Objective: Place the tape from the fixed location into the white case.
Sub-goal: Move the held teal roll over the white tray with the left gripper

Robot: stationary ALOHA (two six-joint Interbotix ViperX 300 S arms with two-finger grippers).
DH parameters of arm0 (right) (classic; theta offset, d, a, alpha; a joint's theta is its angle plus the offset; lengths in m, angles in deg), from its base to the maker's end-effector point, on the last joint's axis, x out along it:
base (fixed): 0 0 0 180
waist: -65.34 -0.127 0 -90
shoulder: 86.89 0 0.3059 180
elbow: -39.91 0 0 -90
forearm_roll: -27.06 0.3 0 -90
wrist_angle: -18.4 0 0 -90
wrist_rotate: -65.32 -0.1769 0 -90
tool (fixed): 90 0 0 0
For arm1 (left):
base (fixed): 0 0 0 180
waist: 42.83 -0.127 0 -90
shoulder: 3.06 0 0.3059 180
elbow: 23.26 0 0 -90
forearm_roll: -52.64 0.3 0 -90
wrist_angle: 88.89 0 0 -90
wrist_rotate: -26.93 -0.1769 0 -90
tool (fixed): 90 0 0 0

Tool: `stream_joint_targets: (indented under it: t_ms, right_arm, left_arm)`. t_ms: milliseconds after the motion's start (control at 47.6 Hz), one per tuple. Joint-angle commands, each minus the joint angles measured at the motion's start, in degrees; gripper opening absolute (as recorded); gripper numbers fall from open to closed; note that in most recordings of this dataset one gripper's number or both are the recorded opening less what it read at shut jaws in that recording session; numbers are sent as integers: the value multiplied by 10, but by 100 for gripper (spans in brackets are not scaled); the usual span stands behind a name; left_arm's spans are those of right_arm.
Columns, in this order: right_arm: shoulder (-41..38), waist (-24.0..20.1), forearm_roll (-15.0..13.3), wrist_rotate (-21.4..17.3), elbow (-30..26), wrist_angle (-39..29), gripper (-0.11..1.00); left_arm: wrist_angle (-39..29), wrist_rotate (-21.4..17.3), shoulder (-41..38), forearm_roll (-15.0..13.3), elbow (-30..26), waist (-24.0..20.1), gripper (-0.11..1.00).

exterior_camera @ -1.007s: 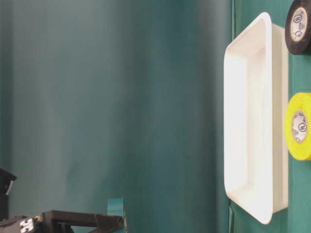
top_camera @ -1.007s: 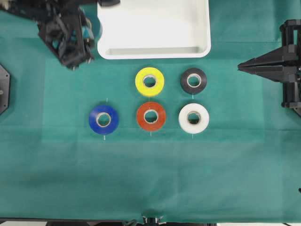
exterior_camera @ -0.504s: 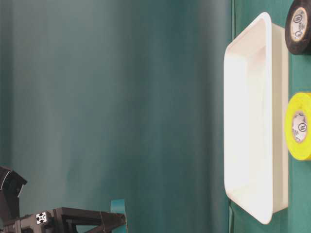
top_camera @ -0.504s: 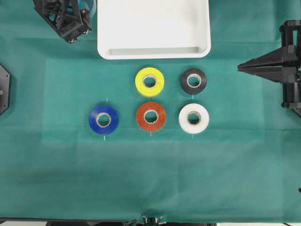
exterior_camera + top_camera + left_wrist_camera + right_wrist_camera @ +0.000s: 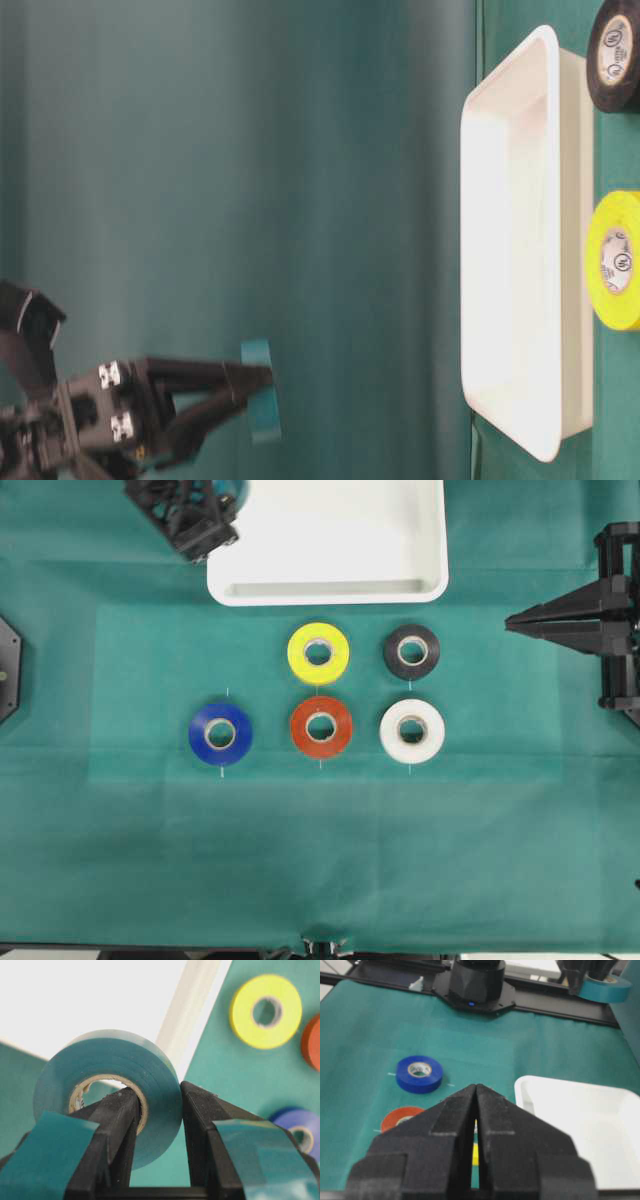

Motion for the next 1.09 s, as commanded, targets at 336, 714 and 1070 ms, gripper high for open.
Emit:
stream_joint_targets:
  t_ms: [336,714,1070]
  right_arm:
    - [0,0,1,0,-18,-5,0]
    - [2,1,1,1,-18,-8,0]
    - [2,1,0,1,-18,-8,0]
  left_arm:
    - [3,-40,-90,0,-130,0,22]
    - [0,-54,-114,0,-151,-1,22]
    - [26,-70,-148,-1,-127,-1,22]
